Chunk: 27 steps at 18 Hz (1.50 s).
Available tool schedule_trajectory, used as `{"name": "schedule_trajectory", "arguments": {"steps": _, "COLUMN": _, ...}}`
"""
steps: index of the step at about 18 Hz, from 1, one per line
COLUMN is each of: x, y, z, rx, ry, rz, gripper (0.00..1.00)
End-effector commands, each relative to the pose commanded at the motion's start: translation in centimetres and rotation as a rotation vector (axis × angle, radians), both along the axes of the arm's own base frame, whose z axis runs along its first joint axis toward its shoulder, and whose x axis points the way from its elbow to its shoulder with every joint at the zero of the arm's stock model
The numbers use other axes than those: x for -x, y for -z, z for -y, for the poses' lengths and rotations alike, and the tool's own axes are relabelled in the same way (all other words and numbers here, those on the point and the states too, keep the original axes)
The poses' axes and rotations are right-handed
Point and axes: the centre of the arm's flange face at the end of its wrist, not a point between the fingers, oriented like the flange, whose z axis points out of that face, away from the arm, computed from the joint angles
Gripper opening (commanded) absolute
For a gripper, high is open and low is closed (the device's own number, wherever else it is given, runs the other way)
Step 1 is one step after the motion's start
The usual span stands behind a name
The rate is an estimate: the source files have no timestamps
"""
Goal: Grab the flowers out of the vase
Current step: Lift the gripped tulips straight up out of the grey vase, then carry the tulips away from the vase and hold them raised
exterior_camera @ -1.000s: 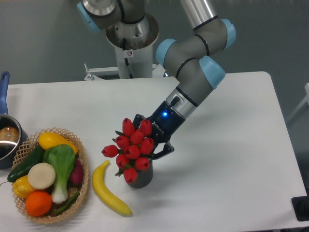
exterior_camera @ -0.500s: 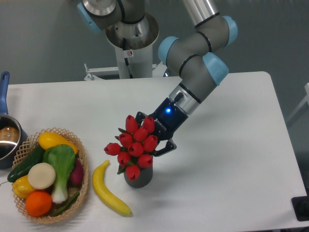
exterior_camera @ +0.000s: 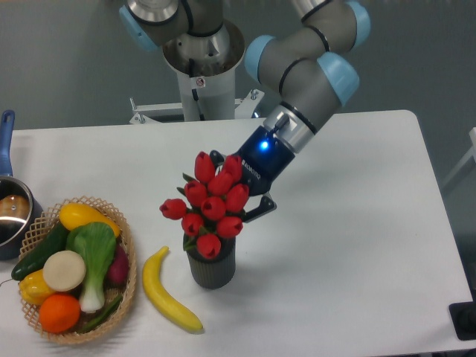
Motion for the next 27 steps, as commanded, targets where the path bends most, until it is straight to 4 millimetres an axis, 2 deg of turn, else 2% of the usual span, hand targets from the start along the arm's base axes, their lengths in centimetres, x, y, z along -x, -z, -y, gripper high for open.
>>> {"name": "schedule_trajectory", "arguments": {"steps": 3, "x": -0.1, "y": -1.8, "z": 0.0, "rx": -0.038, "ry": 0.006, "rz": -0.005, "gripper": 0.45}}
{"name": "schedule_trajectory", "arguments": {"steps": 8, "x": 1.6, "y": -5.7, "z": 0.4, "rx": -0.068, "ry": -0.032, "rz": 0.006, "gripper": 0.45}}
{"name": "schedule_trajectory", "arguments": {"steps": 14, "x": 4.0, "y": -9.4, "z": 1.7, "rx": -0.086, "ry": -0.090, "rz": -0.006, "gripper": 0.45}}
{"name": "schedule_trajectory", "arguments": {"steps": 16, "x": 4.1, "y": -10.4, "z": 2.1, "rx": -0.085, "ry": -0.107, "rz": 0.001, "gripper": 0.45}}
{"name": "schedule_trajectory", "arguments": {"steps": 17, "x": 4.7, "y": -10.8, "z": 3.1, "rx": -0.088, "ry": -0.129, "rz": -0.004, "gripper": 0.45}}
{"name": "schedule_trajectory", "arguments": {"steps": 20, "x": 5.1, "y": -11.8, "z": 4.3, "rx": -0.088, "ry": -0.161, "rz": 0.005, "gripper": 0.45}}
{"name": "schedule_trajectory", "arguments": {"steps": 23, "x": 6.9, "y": -11.7, "z": 6.4, "rx": -0.077, "ry": -0.213, "rz": -0.005, "gripper": 0.45}}
{"name": "schedule_trajectory", "arguments": {"steps": 27, "x": 11.4, "y": -11.7, "z": 11.5, "rx": -0.079, "ry": -0.323, "rz": -0.029, "gripper": 0.45}}
